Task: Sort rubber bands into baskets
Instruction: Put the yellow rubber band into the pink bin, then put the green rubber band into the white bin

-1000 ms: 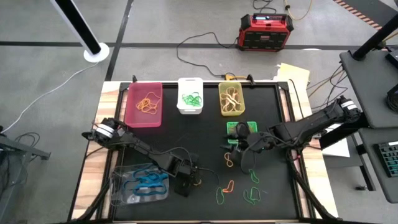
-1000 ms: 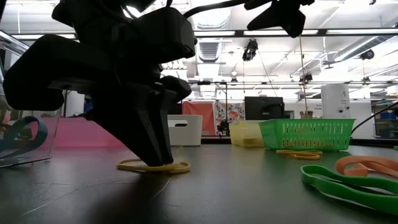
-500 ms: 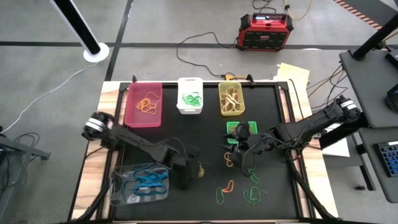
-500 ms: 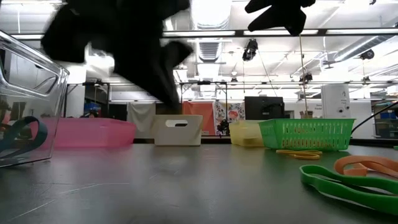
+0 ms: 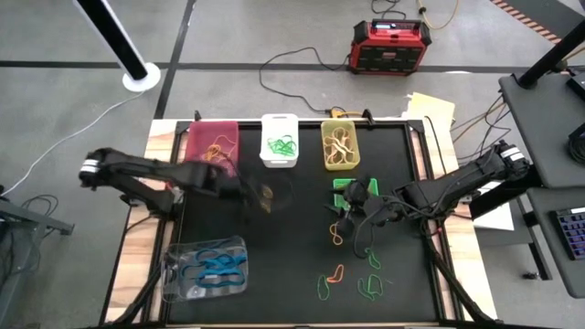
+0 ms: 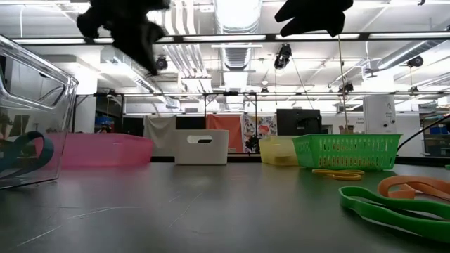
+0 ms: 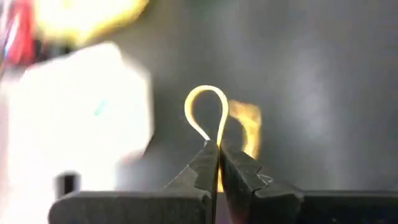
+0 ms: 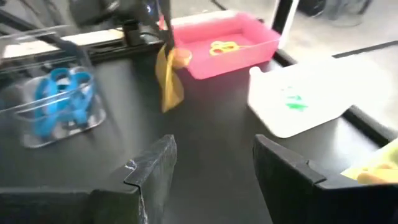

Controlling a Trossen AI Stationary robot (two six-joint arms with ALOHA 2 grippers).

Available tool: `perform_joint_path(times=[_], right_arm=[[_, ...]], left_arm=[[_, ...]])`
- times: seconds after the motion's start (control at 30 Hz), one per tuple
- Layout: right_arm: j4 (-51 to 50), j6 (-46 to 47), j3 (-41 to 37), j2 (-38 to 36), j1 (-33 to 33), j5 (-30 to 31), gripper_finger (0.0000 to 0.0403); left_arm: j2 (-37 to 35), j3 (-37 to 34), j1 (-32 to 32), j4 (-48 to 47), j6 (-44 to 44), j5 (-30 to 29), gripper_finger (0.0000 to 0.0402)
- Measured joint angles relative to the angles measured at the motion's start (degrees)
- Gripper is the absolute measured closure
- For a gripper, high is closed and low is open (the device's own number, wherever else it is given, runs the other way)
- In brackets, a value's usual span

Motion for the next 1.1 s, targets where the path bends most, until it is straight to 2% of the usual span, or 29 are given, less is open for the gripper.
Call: perform_joint_path(times=[0.17,0.3,0.43,0.53,0.67,0.87,1.0,1.1], right_arm=[[0.0,-4.2,0.0,0.0,-0.7,6.8,0.0197],[0.1,-5.2,0.0,0.0,-1.6,10.6,0.0197],[0.5,-4.6,-0.2,0.8,-2.4,11.1,0.0197],[2.3,-4.5,-0.2,2.4,-2.9,11.0,0.0197],[3.4,-3.3,-0.3,4.2,-3.6,10.9,0.0197],[3.4,0.7,-0.3,5.3,-4.5,10.4,0.0197],[3.2,1.7,-0.3,5.4,-4.5,10.4,0.0197],[3.1,2.0,-0.3,5.7,-4.5,9.2,0.0197]], left_arm=[[-6.1,-0.5,12.5,-11.7,-6.9,-11.6,0.0401],[-8.7,-2.4,23.8,-13.7,-7.0,-11.2,0.0401],[-9.2,-4.5,33.8,-12.5,-7.8,-10.9,0.04],[-8.5,-5.7,38.6,-10.8,-7.9,-10.3,0.0387],[-7.8,-7.4,41.2,-10.2,-7.5,-10.2,0.0346],[-7.7,-7.8,40.5,-7.7,-6.9,-9.7,0.0275],[-9.8,-7.8,37.5,-0.8,-5.5,-4.5,0.0254],[-12.0,-7.8,33.9,6.5,-2.2,4.0,0.0251]])
